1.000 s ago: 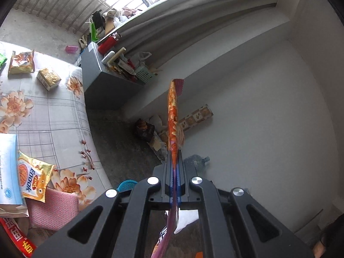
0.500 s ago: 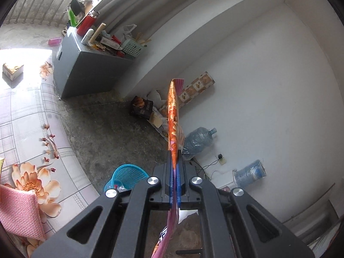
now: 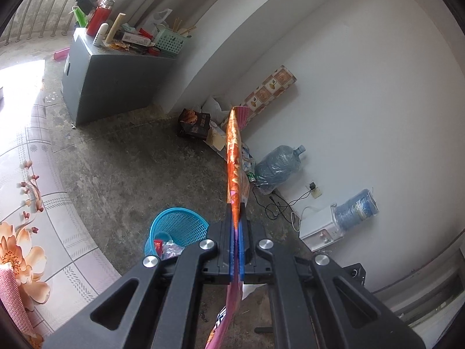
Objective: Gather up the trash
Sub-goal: 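Carry the snack bag and tissue paper over the blue wastebasket with both tools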
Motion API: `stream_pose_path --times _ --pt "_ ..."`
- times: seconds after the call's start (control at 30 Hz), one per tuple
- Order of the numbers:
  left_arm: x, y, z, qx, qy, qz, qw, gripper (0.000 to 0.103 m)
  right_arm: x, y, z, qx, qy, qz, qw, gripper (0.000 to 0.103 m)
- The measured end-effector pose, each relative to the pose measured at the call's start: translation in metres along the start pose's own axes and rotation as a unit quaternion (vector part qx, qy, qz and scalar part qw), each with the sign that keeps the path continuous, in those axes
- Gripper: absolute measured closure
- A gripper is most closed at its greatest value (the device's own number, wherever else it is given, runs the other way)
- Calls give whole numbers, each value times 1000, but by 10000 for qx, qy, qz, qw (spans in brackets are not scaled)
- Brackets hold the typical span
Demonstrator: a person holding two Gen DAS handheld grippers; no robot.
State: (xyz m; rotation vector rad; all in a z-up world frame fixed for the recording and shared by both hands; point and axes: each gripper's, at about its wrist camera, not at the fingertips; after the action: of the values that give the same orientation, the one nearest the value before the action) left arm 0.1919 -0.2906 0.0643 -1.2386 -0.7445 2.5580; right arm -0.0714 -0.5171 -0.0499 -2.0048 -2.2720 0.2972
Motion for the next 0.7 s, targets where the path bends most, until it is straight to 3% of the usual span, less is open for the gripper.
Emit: stream_pose_path --times 0.47,0.7 --pt "8 81 26 -184 499 -527 9972 102 -14 -14 34 296 334 207 9988 103" --pt "17 146 42 -468 822 -955 9909 102 -31 -10 57 864 364 224 9953 103"
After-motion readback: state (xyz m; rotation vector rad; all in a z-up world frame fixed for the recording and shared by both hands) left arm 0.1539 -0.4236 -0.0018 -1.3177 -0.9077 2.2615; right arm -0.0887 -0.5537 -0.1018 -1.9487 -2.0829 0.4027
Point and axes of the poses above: each gripper's, at about its wrist camera, not at the fingertips, and y roughly the way its jaws point, z to its right, x to its underside, and after that the axes turned 11 degrees about y, right-handed
